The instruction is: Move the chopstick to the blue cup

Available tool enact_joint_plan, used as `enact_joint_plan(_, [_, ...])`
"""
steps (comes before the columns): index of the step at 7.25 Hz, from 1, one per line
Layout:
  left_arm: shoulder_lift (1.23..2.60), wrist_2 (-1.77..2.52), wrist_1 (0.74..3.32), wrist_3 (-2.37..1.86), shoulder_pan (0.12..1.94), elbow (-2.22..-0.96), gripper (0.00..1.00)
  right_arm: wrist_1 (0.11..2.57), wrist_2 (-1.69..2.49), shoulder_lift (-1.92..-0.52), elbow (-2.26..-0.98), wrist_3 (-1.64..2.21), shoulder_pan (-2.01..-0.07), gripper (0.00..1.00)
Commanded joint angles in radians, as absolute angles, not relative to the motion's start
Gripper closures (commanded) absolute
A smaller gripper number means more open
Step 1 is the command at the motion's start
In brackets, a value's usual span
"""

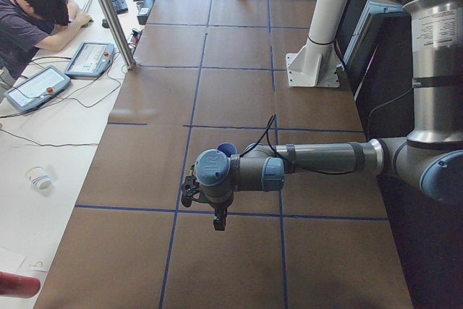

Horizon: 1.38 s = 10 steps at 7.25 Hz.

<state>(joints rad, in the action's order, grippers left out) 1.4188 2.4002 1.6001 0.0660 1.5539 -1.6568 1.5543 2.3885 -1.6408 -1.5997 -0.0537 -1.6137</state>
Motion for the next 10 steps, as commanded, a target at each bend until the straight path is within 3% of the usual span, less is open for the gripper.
enact_joint_plan(1, [1.419, 2.399, 1.601, 0.063, 1.554, -1.66, 0.0, 1.552, 2.388, -1.641, -1.6, -0.054, -1.614, 0.0])
enact_joint_plan(5, [1.41, 2.401, 1.696, -0.137, 1.525, -1.765, 0.0, 1.552, 2.388, -1.641, -1.609, -0.055, -1.614, 0.0])
enact_joint_plan(8, [1.408, 2.424, 1.989, -0.644, 1.283, -1.784, 0.0, 1.552, 2.387, -1.64, -1.611, -0.055, -1.614, 0.0])
enact_joint_plan(10, [1.408, 2.413, 2.068, -0.77, 1.178, -1.779, 0.0, 1.552, 2.387, -1.64, -1.615, -0.055, -1.614, 0.0])
